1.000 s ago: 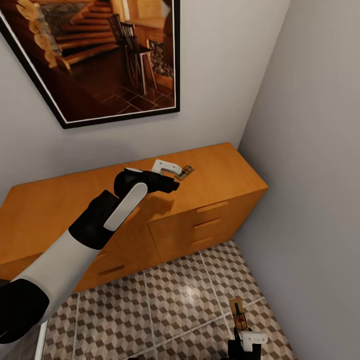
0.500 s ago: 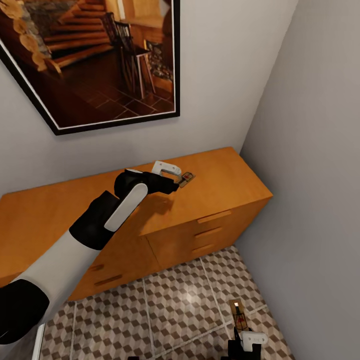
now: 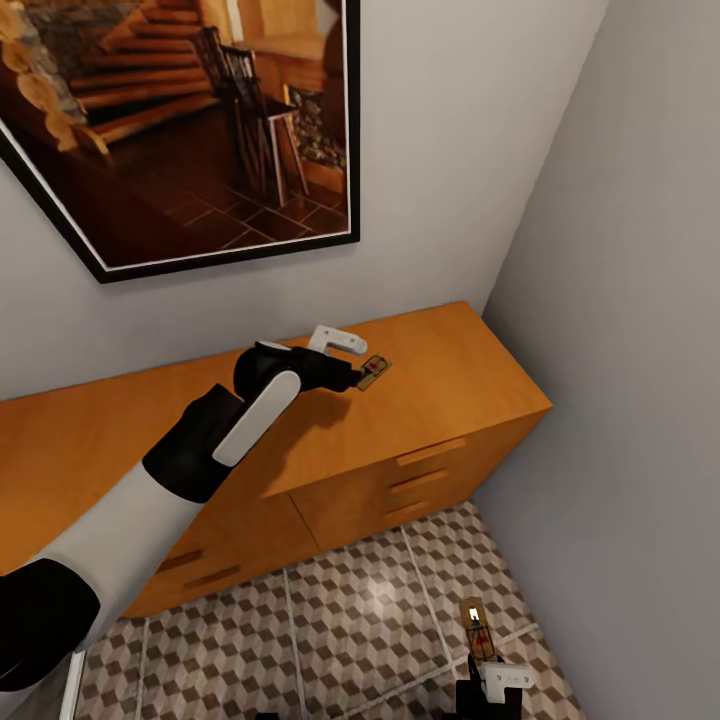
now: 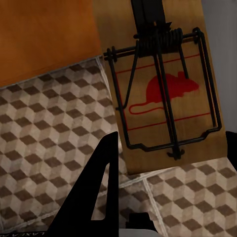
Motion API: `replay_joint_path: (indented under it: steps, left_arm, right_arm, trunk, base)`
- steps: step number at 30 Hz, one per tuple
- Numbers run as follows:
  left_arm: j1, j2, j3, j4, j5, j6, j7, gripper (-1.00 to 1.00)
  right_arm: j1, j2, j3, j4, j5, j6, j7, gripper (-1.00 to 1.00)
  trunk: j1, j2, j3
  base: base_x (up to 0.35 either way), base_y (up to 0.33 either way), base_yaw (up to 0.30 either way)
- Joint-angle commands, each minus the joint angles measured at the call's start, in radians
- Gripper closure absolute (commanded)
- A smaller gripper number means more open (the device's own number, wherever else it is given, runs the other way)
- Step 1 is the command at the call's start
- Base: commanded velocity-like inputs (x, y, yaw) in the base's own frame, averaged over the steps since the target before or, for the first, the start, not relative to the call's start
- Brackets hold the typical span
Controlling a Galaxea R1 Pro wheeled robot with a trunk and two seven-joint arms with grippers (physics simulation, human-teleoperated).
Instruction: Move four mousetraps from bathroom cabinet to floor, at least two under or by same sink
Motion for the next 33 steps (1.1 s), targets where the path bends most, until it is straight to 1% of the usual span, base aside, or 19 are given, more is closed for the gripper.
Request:
replay_joint_path:
  steps: [1, 6, 8, 12, 21, 28, 33]
  left_arm:
    - [-0.001, 0.001, -0.003, -0.001, 0.010, 0.001, 0.010, -1.00]
    - [-0.001, 0.001, -0.013, 0.000, 0.010, 0.001, 0.010, -1.00]
    - [-0.001, 0.000, -0.027, 0.000, 0.010, 0.001, 0.010, -1.00]
    - [-0.001, 0.000, -0.043, 0.000, 0.010, 0.001, 0.010, -1.00]
    - [-0.001, 0.001, -0.049, 0.001, 0.010, 0.001, 0.010, -1.00]
    - [-0.001, 0.000, -0.049, 0.021, 0.010, -0.004, 0.010, -1.00]
    - [-0.001, 0.001, -0.050, 0.030, 0.010, -0.031, 0.010, -1.00]
  right_arm:
    - [0.000, 0.000, 0.009, 0.000, -0.001, -0.001, -0.009, 1.00]
    - [0.000, 0.000, 0.009, 0.000, -0.001, -0.001, -0.009, 1.00]
    - [-0.001, 0.000, 0.009, 0.000, -0.001, -0.001, -0.009, 1.00]
    - [0.000, 0.000, 0.009, 0.000, -0.001, -0.001, -0.009, 1.00]
    - [0.000, 0.000, 0.009, 0.000, -0.001, -0.001, -0.009, 1.00]
    - [-0.001, 0.000, 0.009, 0.000, -0.001, -0.001, -0.009, 1.00]
    - [-0.001, 0.001, 0.009, 0.000, -0.001, -0.001, -0.009, 1.00]
  trunk:
    - [0.000, -0.002, -0.001]
    - [0.000, -0.002, -0.001]
    - [0.000, -0.002, -0.001]
    - [0.000, -0.002, -0.001]
    - [0.000, -0.002, -0.001]
    - [0.000, -0.002, -0.001]
    - [0.000, -0.002, -0.001]
  base:
    - [0.006, 0.000, 0.000]
    - [0.003, 0.000, 0.000]
    - [0.000, 0.000, 0.000]
    - [0.000, 0.000, 0.000]
    - [0.009, 0.000, 0.000]
    - [0.157, 0.000, 0.000]
    - [0.158, 0.000, 0.000]
